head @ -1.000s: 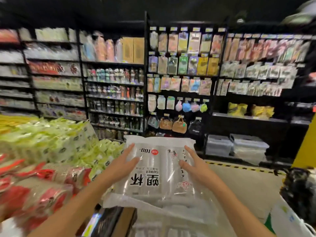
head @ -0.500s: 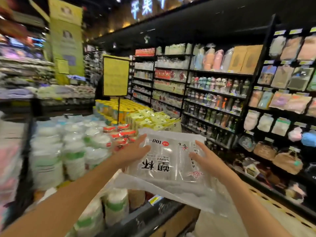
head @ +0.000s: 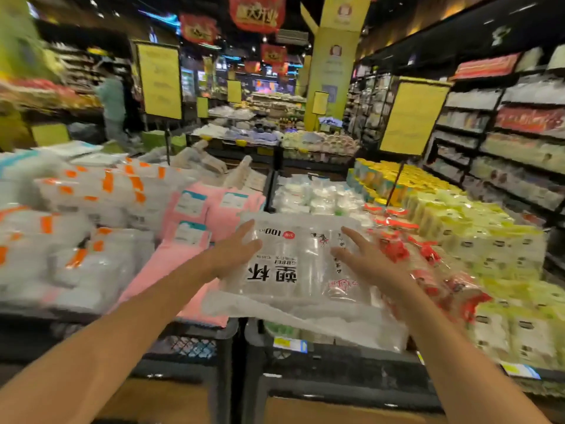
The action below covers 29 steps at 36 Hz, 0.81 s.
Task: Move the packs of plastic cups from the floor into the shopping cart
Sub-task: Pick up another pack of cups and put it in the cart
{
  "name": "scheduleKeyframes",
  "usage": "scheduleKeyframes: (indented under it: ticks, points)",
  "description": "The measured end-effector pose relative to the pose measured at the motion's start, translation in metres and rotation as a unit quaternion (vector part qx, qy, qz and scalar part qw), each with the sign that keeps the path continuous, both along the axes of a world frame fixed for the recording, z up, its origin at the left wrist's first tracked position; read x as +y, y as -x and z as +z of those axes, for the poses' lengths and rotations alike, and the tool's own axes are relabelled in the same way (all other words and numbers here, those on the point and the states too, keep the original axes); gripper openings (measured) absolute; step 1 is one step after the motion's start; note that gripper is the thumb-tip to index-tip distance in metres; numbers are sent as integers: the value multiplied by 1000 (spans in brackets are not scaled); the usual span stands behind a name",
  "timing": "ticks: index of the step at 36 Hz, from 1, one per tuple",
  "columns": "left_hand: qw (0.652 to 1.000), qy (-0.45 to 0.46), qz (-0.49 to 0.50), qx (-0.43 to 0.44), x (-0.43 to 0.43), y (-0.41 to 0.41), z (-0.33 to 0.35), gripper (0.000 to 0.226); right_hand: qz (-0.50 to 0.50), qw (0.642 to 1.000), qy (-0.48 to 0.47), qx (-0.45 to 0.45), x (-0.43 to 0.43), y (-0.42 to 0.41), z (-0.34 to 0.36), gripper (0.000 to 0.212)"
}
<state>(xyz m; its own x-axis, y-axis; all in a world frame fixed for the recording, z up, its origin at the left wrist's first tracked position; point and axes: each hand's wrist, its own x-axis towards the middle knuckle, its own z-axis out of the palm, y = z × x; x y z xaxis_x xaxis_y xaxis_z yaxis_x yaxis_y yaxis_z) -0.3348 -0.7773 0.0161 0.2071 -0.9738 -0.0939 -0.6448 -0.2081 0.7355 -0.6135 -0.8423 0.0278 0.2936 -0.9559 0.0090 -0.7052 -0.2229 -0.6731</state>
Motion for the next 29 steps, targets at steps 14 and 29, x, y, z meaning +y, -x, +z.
scheduleKeyframes:
  ticks: [14, 29]
  points:
    - [966, 9, 255, 40, 193, -277, -23, 64, 273, 962, -11, 1, 57, -351, -19, 69]
    - [880, 7, 474, 28, 382, -429, -71, 66, 479, 877, -28, 26, 169, -612, -56, 68]
